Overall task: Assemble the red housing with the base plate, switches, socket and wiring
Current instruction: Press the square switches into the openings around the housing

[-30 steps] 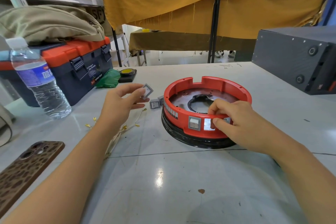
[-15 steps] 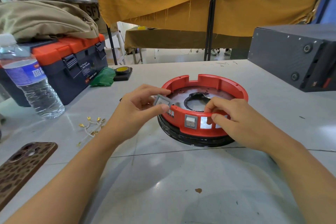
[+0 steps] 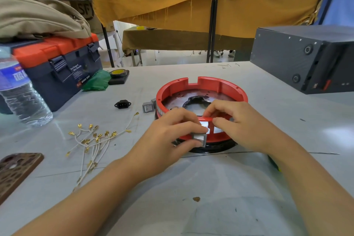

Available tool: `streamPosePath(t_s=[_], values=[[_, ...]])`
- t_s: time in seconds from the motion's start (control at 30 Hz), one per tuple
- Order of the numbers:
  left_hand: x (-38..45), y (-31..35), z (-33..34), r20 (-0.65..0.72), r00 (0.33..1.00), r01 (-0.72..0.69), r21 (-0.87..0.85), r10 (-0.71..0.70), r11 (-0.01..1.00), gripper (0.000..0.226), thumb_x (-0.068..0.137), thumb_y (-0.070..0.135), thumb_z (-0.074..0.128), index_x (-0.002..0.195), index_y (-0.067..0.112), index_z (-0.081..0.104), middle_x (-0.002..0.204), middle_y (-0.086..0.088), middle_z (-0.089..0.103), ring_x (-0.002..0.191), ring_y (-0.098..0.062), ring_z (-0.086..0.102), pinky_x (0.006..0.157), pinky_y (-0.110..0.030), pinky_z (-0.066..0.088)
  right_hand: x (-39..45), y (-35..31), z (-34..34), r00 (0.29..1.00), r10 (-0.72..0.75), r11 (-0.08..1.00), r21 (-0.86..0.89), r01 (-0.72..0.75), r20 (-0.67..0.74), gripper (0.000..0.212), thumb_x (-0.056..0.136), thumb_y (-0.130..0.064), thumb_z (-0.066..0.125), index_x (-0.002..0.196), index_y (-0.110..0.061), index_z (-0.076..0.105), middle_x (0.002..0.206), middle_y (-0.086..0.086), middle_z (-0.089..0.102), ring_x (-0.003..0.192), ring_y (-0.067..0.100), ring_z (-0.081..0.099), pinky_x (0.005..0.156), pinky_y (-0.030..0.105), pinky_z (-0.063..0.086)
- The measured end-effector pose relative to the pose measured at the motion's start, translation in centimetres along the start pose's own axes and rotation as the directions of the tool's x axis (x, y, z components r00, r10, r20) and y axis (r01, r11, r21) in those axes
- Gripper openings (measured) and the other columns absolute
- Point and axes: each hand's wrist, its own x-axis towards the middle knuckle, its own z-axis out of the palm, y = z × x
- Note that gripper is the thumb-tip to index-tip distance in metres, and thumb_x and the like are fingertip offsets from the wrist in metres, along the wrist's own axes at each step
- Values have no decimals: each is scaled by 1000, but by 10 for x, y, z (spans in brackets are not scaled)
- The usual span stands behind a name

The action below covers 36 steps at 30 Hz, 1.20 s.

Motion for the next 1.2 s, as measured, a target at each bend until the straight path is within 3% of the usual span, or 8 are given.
streamPosePath(t_s=[0.2, 0.37, 0.77, 0.87, 0.97, 1.07, 1.2], values=[[-1, -1, 7, -25, 999, -36, 93, 39, 995, 22, 83, 23, 65, 101, 13, 73, 98, 0, 67, 88, -21, 57, 73, -41, 47, -1, -2, -3, 996, -80, 996, -35, 81, 36, 21, 84, -13, 57, 96, -28, 66, 94, -17, 61, 92, 0, 55, 81, 21, 49], [-1, -2, 11, -70, 998, 7, 131, 3, 991, 24, 82, 27, 64, 100, 14, 74, 94, -1, 66, 90, -13, 47, 75, -34, 44, -1, -1, -4, 993, -102, 990, -87, 107, 62, 25, 81, -18, 61, 94, -39, 57, 96, -21, 52, 96, -7, 46, 75, 10, 42], [1, 0, 15, -126, 991, 64, 170, -43, 983, 23, 82, 30, 63, 96, 14, 71, 92, 2, 64, 90, -12, 49, 78, -26, 36, -2, -1, -4, 990, -91, 991, -84, 100, 109, 26, 81, -27, 68, 102, -36, 56, 99, -22, 53, 97, -10, 46, 77, -1, 37], [1, 0, 15, -143, 985, 121, 145, -101, 982, 25, 80, 34, 61, 95, 16, 70, 99, 1, 61, 94, -12, 49, 81, -23, 35, -2, -1, -3, 992, -88, 993, -76, 95, 86, 26, 81, -27, 68, 104, -34, 57, 100, -24, 55, 98, -9, 48, 79, 3, 41], [1, -2, 14, -110, 968, 239, 136, -225, 961, 39, 78, 45, 63, 107, 19, 65, 108, 5, 58, 102, -12, 50, 88, -24, 32, -3, 0, -3, 996, -74, 996, -39, 76, 58, 23, 80, -24, 67, 101, -32, 59, 96, -22, 59, 94, -6, 53, 79, 9, 44], [0, -8, 8, -67, 956, 292, 99, -287, 951, 44, 74, 50, 66, 108, 22, 65, 105, 12, 58, 104, -11, 52, 96, -26, 29, -3, 1, -2, 997, -48, 998, -49, 51, 63, 21, 80, -28, 66, 98, -35, 58, 93, -21, 60, 90, -1, 56, 76, 16, 50], [0, -13, -1, -23, 946, 321, -44, -322, 946, 35, 81, 47, 62, 108, 26, 67, 106, 13, 59, 106, -7, 52, 96, -36, 41, -2, 1, -2, 997, -34, 999, -35, 37, 67, 21, 77, -34, 65, 97, -34, 59, 92, -18, 62, 85, 9, 61, 77, 30, 54]])
